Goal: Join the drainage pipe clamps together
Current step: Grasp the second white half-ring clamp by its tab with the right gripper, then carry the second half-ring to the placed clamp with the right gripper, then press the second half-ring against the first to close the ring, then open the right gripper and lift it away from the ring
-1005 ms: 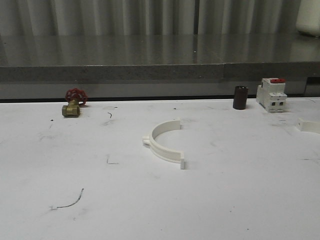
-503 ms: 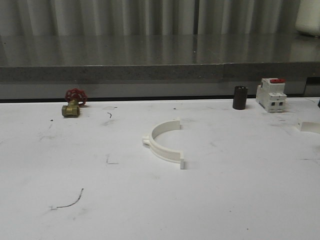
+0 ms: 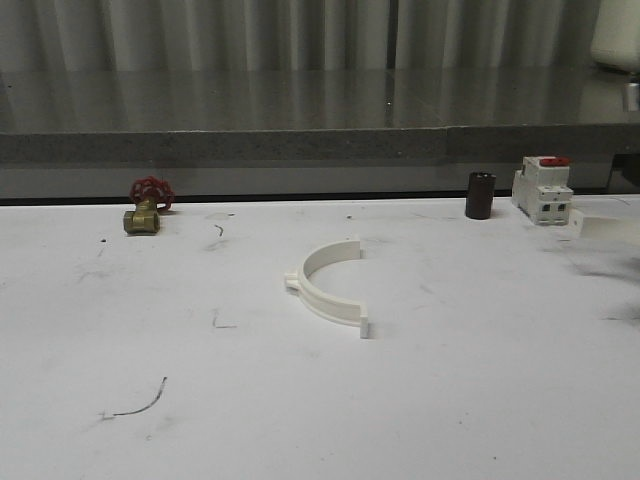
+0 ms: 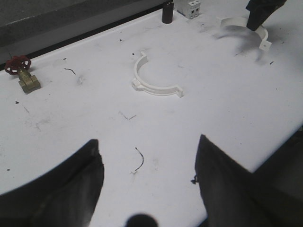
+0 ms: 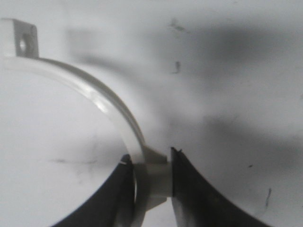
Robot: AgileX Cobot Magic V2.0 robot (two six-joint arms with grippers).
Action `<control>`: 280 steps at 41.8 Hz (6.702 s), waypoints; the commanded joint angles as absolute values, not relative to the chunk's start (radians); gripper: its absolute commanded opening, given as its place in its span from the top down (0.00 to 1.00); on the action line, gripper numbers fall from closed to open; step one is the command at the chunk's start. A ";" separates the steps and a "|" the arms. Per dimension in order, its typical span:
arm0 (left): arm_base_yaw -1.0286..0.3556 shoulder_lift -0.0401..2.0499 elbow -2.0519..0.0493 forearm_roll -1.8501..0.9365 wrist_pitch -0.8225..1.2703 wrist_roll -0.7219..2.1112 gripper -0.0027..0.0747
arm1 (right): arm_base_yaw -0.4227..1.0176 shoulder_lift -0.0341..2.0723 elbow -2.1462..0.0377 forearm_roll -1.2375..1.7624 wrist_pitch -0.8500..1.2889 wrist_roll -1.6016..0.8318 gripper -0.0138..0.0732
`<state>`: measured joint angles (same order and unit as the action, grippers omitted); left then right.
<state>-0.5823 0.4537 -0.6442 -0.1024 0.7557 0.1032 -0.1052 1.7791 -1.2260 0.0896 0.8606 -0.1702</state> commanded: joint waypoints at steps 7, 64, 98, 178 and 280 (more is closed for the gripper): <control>-0.583 0.458 -0.673 -0.112 0.688 0.104 0.42 | 0.008 1.605 -1.253 0.100 0.890 -0.180 0.62; -0.583 0.458 -0.673 -0.112 0.688 0.104 0.42 | 0.406 1.904 -1.569 -0.131 0.982 0.605 0.61; -0.583 0.458 -0.673 -0.112 0.688 0.104 0.42 | 0.407 2.004 -1.569 -0.093 0.872 0.605 0.61; -0.583 0.458 -0.673 -0.112 0.688 0.104 0.42 | 0.430 2.041 -1.569 -0.135 0.845 0.602 0.61; -0.583 0.458 -0.673 -0.112 0.688 0.104 0.42 | 0.384 1.123 -0.980 -0.129 0.609 0.217 0.52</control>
<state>-0.5823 0.4537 -0.6442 -0.1024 0.7557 0.1032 0.3881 1.2234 -1.0139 -0.0830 0.6864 0.1569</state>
